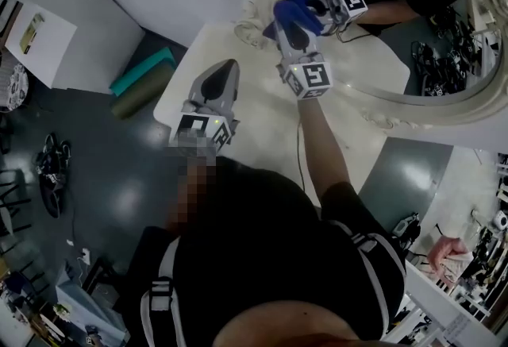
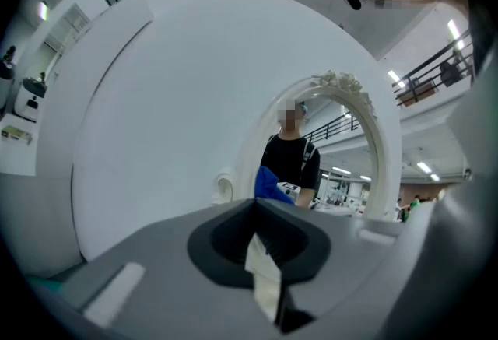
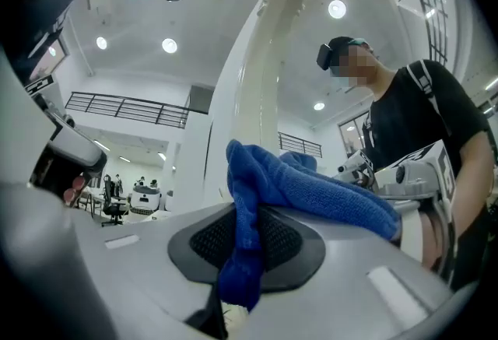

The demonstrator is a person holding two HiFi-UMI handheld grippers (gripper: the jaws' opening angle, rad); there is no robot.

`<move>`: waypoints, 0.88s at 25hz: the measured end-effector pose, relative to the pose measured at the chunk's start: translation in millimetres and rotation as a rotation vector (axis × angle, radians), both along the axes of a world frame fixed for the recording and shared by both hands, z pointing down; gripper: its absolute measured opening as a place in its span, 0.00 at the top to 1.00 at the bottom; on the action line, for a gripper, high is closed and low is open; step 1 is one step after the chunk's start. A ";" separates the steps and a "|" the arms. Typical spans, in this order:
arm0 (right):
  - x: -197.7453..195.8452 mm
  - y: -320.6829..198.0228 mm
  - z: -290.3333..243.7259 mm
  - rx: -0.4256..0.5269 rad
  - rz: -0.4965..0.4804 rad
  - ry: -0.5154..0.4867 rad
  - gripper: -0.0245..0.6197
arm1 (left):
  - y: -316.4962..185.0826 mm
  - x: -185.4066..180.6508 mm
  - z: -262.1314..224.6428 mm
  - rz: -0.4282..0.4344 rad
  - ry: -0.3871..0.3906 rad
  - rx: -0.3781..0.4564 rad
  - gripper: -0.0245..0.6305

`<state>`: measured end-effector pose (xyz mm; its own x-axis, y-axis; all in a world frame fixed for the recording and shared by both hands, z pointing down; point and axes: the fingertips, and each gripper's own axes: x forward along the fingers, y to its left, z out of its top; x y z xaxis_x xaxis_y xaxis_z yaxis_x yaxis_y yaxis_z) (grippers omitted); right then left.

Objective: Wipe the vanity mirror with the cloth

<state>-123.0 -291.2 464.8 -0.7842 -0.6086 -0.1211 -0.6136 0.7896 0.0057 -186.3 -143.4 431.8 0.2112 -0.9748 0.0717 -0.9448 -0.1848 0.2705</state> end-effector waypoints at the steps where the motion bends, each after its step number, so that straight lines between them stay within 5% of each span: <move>1: -1.6 0.5 -0.1 -0.009 -0.003 0.000 0.86 | 3.7 -2.3 -1.6 -0.004 0.000 0.004 0.95; 13: 47.3 78.7 -65.1 0.043 0.130 -0.060 0.86 | 28.9 24.5 -31.5 0.108 -0.007 0.065 0.95; 22: 158.1 134.5 -111.2 0.051 0.355 -0.154 0.85 | 24.4 92.5 -37.1 0.313 -0.011 0.071 0.95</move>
